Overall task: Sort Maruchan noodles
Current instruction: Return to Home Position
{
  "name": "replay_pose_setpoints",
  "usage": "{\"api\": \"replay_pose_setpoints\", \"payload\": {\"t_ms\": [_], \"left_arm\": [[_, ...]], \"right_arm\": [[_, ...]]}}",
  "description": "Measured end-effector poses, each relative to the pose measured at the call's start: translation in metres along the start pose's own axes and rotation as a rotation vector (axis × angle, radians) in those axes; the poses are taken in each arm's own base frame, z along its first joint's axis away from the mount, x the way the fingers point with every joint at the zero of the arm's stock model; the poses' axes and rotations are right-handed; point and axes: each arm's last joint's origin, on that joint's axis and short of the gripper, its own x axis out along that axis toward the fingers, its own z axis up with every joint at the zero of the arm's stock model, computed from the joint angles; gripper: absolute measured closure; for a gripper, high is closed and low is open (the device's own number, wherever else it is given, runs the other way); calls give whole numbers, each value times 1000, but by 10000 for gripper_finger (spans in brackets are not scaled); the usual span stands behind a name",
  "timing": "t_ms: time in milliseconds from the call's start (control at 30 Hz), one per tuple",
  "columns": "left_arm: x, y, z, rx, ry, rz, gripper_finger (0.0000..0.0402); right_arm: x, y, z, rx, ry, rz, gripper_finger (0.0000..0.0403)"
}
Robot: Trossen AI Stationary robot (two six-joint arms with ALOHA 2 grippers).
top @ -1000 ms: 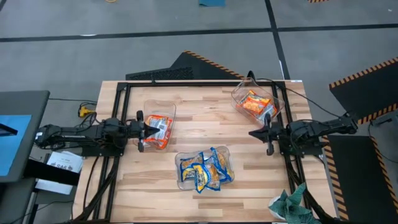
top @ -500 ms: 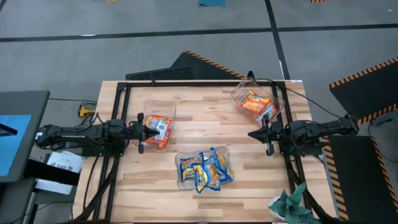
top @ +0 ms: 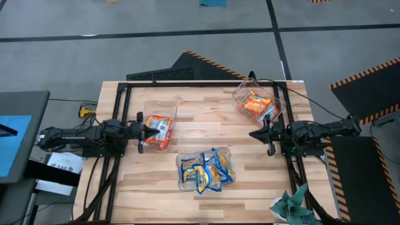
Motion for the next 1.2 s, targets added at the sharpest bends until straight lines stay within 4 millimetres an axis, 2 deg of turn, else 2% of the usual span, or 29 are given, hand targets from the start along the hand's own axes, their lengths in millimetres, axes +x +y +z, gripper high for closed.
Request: {"api": "replay_pose_setpoints", "payload": {"t_ms": [167, 333, 500, 1200], "left_arm": [[-10, 1, 11, -7, -147, 5, 401], [-12, 2, 19, -17, -232, 14, 401], [-11, 2, 11, -9, -155, 12, 401], [-10, 2, 10, -8, -149, 6, 401]], "right_arm": [[0, 0, 0, 0, 0, 0, 361], [0, 0, 0, 1, 1, 0, 360], [0, 0, 0, 1, 0, 0, 360], [0, 0, 0, 0, 0, 0, 360]]}}
